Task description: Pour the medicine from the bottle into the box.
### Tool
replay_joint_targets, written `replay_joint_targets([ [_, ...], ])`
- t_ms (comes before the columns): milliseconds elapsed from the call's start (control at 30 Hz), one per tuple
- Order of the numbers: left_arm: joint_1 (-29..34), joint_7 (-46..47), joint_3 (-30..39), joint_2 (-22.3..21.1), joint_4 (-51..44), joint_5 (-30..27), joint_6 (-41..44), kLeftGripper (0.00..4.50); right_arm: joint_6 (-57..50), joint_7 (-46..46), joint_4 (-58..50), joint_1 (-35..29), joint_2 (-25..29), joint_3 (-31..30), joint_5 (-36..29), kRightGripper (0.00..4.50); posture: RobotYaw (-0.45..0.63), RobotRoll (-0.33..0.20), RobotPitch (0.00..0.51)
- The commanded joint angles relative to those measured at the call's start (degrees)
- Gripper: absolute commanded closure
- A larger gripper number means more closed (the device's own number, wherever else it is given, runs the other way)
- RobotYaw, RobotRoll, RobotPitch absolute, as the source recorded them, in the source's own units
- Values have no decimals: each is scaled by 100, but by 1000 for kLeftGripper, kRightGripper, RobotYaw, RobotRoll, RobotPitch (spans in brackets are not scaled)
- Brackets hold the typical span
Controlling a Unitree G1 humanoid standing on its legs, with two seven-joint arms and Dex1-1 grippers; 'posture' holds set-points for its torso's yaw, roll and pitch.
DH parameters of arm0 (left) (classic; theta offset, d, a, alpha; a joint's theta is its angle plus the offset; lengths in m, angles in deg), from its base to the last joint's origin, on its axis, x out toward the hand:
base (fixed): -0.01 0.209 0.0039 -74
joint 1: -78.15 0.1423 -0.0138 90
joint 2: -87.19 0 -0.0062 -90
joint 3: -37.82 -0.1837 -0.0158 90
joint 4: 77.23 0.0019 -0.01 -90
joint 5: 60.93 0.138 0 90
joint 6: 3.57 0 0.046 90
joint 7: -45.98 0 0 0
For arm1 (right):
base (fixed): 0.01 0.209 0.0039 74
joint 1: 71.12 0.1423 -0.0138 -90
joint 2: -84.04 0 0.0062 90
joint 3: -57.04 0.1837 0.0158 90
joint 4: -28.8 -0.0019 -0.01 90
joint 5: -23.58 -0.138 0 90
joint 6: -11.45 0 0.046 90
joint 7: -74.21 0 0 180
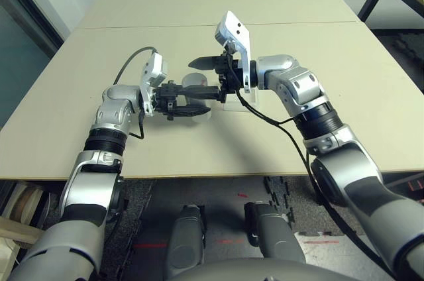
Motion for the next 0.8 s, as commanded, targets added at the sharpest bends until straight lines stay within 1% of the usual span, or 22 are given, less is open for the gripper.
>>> replay_joint_targets([
  [33,28,-33,-65,15,-165,-24,5,1960,82,1,162,-23,90,-6,104,0,-70,0,114],
  [300,14,-35,-66,-5,-122,-22,14,1960,-15,-14,56,-124,418,185,20,0,-75,0,115],
  [800,-30,-84,-82,3,-16,14,-29,1960,-544,-80,-672,-419,1247,436,-381,0,-93,0,117],
])
